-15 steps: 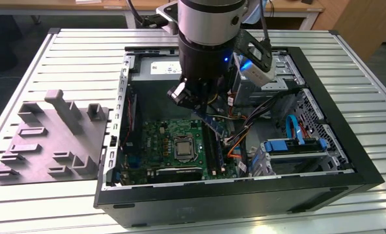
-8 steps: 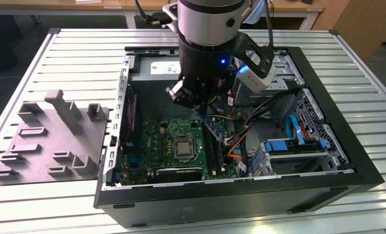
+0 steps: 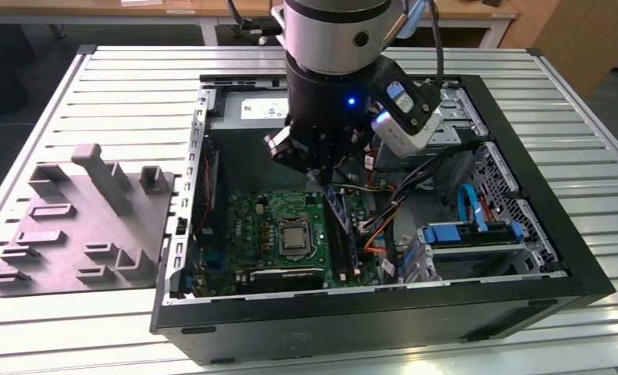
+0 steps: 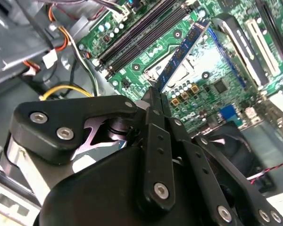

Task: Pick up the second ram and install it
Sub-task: 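Insert the second ram into the second slot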

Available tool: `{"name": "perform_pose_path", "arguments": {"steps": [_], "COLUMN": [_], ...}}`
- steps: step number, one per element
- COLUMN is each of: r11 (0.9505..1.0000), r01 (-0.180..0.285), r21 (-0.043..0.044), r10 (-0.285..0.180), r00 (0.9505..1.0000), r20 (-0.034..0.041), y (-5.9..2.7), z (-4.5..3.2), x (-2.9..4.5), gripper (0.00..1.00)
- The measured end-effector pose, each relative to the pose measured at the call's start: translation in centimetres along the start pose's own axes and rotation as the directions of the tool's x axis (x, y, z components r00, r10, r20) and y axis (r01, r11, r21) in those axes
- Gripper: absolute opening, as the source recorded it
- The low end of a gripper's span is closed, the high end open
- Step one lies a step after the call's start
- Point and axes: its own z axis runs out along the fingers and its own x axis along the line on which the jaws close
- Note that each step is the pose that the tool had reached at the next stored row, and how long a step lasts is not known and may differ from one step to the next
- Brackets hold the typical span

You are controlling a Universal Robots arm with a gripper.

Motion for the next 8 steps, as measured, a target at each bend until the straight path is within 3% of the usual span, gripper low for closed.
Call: {"name": "perform_pose_path", "arguments": {"steps": [4, 8], "r11": [0.9973, 0.9894], "r01": [-0.073, -0.145], "r21": [0.0043, 0.0082], "r10": [0.073, 0.145], "r00": [0.9973, 0.9894], "r20": [0.0035, 0.0072], "y": [0.00, -0.01], "z": [0.05, 0.11], "x": [0.00, 0.01], "gripper": [0.12, 0.12]}}
